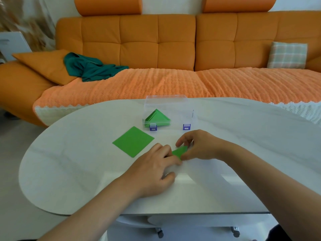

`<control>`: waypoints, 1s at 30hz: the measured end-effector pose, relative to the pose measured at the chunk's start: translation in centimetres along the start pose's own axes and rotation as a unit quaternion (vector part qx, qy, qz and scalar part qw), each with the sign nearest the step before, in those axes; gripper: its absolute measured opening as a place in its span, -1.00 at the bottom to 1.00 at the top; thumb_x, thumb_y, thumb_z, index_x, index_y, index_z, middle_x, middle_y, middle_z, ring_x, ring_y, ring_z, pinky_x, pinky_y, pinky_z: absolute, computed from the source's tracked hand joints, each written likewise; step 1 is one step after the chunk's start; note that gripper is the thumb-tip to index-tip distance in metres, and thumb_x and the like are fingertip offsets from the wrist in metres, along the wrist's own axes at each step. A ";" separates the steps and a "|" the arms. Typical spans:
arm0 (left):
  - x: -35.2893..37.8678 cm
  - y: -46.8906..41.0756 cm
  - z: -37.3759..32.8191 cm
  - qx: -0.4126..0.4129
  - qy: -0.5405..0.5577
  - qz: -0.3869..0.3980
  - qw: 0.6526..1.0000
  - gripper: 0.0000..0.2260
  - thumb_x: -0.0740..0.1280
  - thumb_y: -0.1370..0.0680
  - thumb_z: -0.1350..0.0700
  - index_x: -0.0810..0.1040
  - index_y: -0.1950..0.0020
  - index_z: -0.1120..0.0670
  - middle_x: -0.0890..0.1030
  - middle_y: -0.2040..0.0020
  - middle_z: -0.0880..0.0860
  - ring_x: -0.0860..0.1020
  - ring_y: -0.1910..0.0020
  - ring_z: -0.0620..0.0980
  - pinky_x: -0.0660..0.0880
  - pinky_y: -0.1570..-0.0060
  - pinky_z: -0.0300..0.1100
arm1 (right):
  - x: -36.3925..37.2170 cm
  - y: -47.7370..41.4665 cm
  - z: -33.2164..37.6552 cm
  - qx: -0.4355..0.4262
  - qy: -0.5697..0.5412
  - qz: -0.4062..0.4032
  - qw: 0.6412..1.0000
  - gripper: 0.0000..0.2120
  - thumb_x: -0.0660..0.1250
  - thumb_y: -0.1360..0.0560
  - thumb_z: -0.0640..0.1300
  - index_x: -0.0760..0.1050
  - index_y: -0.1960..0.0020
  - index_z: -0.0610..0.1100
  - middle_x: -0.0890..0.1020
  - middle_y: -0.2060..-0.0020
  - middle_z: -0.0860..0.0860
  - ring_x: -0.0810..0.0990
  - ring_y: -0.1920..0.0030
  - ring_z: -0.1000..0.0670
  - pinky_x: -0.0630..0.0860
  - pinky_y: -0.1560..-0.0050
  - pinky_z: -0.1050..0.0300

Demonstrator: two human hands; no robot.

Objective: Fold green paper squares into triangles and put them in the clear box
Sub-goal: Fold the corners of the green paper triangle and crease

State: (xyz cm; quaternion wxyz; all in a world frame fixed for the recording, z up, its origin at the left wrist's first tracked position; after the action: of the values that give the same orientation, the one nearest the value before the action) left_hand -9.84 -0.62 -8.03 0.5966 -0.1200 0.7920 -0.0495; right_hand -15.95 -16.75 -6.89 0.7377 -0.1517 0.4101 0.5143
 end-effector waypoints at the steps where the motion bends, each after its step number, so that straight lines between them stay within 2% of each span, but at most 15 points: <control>1: 0.0 0.0 0.0 0.000 0.000 -0.001 1.000 -0.67 0.21 -0.51 -0.04 0.52 -0.26 -0.14 0.35 0.01 -0.16 0.31 -0.05 -0.14 0.40 -0.06 -0.16 | -0.1 -0.2 -0.1 0.005 -0.008 -0.006 1.000 -0.71 0.55 -0.34 -0.13 0.64 -0.03 0.09 0.55 0.16 0.09 0.49 0.26 0.16 0.47 0.14 0.32; 8: 0.0 0.1 -0.1 -0.006 0.001 -0.004 1.000 -0.68 0.24 -0.52 -0.04 0.53 -0.27 -0.13 0.35 0.00 -0.18 0.30 -0.06 -0.17 0.42 -0.07 -0.14 | -0.9 -0.7 -1.0 0.034 -0.042 -0.028 0.998 -0.82 0.52 -0.36 -0.19 0.67 0.11 0.06 0.59 0.24 0.11 0.52 0.28 0.16 0.44 0.22 0.37; 17: 0.1 0.3 -0.2 -0.006 0.010 -0.008 1.000 -0.66 0.23 -0.51 -0.02 0.54 -0.28 -0.13 0.38 -0.03 -0.18 0.32 -0.09 -0.16 0.41 -0.11 -0.16 | -2.0 -0.8 -2.0 0.061 -0.075 -0.065 0.993 -0.80 0.46 -0.39 -0.24 0.68 0.20 0.07 0.66 0.28 0.06 0.56 0.30 0.10 0.52 0.17 0.34; 20: 0.1 0.3 -0.2 -0.009 0.008 -0.004 1.000 -0.65 0.23 -0.51 -0.02 0.53 -0.30 -0.14 0.38 -0.04 -0.18 0.31 -0.10 -0.16 0.40 -0.13 -0.17 | -1.7 -0.9 -1.9 0.075 -0.073 -0.066 0.992 -0.78 0.41 -0.41 -0.27 0.69 0.20 0.06 0.66 0.26 0.03 0.57 0.28 0.07 0.55 0.15 0.29; 23: 0.2 0.2 -0.3 -0.015 0.004 0.002 1.000 -0.63 0.23 -0.50 -0.04 0.48 -0.32 -0.15 0.34 -0.03 -0.16 0.30 -0.09 -0.14 0.39 -0.13 -0.18 | -1.4 -0.9 -1.8 0.072 -0.057 -0.077 0.993 -0.75 0.32 -0.45 -0.27 0.69 0.13 0.03 0.60 0.29 0.07 0.53 0.29 0.07 0.47 0.25 0.31; 26: 0.4 -0.1 -0.4 -0.032 0.008 -0.001 0.999 -0.60 0.23 -0.49 -0.07 0.46 -0.33 -0.16 0.31 -0.01 -0.14 0.28 -0.07 -0.12 0.38 -0.11 -0.19 | -0.9 -0.6 -1.5 0.048 -0.049 -0.056 0.996 -0.86 0.45 -0.42 -0.16 0.64 0.06 0.05 0.53 0.26 0.11 0.51 0.23 0.07 0.45 0.19 0.29; 28: 0.5 -0.4 -0.5 -0.044 0.006 0.000 0.999 -0.61 0.25 -0.50 -0.08 0.45 -0.34 -0.17 0.30 -0.01 -0.13 0.27 -0.07 -0.11 0.36 -0.11 -0.20 | -0.6 -0.6 -1.5 0.044 -0.028 -0.036 0.998 -0.74 0.57 -0.34 -0.05 0.61 0.01 0.08 0.51 0.18 0.11 0.50 0.21 0.10 0.44 0.15 0.28; 30: 0.5 -0.5 -0.5 -0.051 0.010 0.003 0.999 -0.63 0.26 -0.52 -0.09 0.44 -0.33 -0.18 0.30 -0.01 -0.13 0.27 -0.08 -0.11 0.36 -0.11 -0.20 | -0.7 -0.6 -1.4 0.047 -0.015 -0.037 0.998 -0.67 0.60 -0.30 -0.03 0.60 -0.01 0.10 0.49 0.15 0.11 0.49 0.21 0.12 0.41 0.17 0.28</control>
State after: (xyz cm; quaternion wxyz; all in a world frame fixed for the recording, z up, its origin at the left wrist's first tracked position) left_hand -10.36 -1.22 -8.23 0.5816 -0.1473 0.8000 -0.0079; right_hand -16.15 -18.34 -7.40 0.7688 -0.1238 0.4167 0.4691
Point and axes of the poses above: each hand's wrist, its own y-axis away from the middle knuckle, its own x-axis out of the palm, z = x × y, the point moved 5 cm from there along -y, towards the middle knuckle
